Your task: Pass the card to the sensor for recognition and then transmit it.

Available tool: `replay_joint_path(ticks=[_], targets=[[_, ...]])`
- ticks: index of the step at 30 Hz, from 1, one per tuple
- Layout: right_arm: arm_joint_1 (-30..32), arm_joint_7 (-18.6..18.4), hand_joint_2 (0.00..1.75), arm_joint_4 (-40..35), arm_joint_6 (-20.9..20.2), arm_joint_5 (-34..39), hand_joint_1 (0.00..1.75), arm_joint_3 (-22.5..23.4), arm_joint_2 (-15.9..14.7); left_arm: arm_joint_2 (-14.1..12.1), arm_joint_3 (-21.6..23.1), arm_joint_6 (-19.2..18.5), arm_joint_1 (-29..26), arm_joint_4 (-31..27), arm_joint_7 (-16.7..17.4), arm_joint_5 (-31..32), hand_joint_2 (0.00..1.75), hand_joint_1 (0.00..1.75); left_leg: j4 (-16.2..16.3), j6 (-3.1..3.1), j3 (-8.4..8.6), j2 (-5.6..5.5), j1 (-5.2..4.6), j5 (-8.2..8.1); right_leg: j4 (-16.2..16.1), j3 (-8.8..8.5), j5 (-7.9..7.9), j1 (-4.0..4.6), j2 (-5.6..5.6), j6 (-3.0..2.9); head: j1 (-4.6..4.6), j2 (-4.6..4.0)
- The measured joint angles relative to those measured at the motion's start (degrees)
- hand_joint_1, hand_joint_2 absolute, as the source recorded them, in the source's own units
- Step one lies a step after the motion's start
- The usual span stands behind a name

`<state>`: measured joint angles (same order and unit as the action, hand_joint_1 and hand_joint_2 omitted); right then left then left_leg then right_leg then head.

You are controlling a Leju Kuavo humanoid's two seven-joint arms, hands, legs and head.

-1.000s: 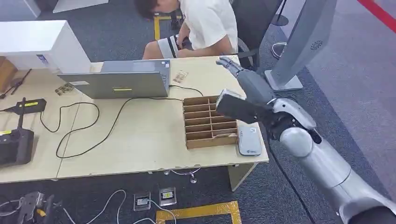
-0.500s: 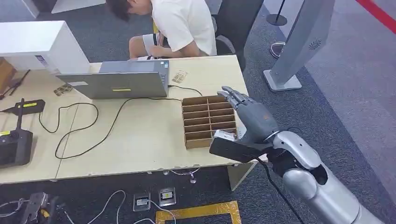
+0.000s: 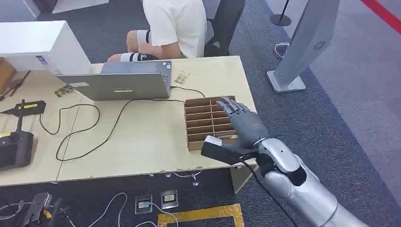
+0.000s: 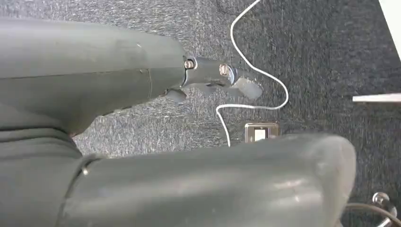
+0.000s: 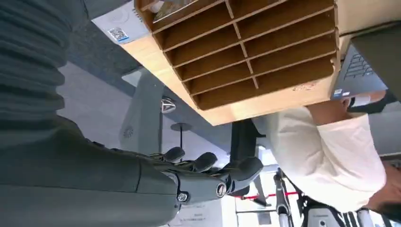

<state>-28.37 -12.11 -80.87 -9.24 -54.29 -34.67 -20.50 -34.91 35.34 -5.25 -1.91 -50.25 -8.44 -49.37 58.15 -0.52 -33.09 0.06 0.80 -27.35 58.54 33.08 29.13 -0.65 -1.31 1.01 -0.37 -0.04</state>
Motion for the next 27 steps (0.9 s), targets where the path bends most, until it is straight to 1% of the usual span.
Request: replay_joint_path(ticks=[6,8,13,16,20,27], targets=[[-0.8,0.3,1.75,5.2,0.4,-0.3,0.0,-1.2,1.8,-1.0,0.0,0.0,-0.4,-1.7,0.9,0.2,0.0,0.0,0.0,0.0,-0.01,0.0,0.0,0.0,0.0,0.0,0.0,0.0,-0.01,0.0,0.0,0.0],[-1.0,0.7,1.75,6.7,0.9,-0.4,0.0,-1.6,2.2,-1.4,0.0,0.0,-0.4,-2.0,1.9,0.5,0.0,0.0,0.0,0.0,-0.01,0.0,0.0,0.0,0.0,0.0,0.0,0.0,0.0,0.0,0.02,0.0],[-1.7,1.0,1.75,9.7,1.5,-0.7,0.0,-2.3,3.1,-2.4,0.0,0.0,-0.9,-3.7,2.0,0.7,0.0,0.0,0.0,0.0,0.0,0.0,0.0,0.0,0.0,0.0,0.0,0.0,-0.01,0.0,0.0,0.0],[-1.8,1.0,1.75,10.8,1.2,-0.7,0.0,-2.5,3.2,-2.9,0.1,0.0,-1.0,-4.5,3.1,1.3,0.0,0.0,0.0,0.0,0.0,0.0,0.0,0.0,0.0,0.0,0.0,0.0,0.0,0.0,0.0,0.0],[-2.0,1.3,1.75,12.0,1.5,-0.7,0.0,-2.8,3.2,-3.1,0.2,0.0,-1.1,-4.6,2.6,1.2,0.0,0.0,0.0,0.0,0.0,0.0,0.0,0.0,0.0,0.0,0.0,0.0,-0.01,0.0,0.0,0.0],[-1.9,1.2,1.75,12.8,1.5,0.1,0.0,-3.0,3.1,-3.8,0.1,0.0,-1.4,-5.3,2.9,0.8,0.0,0.0,0.0,0.0,0.02,0.02,0.0,0.0,0.0,0.01,0.0,0.0,0.01,0.0,0.0,0.0]])
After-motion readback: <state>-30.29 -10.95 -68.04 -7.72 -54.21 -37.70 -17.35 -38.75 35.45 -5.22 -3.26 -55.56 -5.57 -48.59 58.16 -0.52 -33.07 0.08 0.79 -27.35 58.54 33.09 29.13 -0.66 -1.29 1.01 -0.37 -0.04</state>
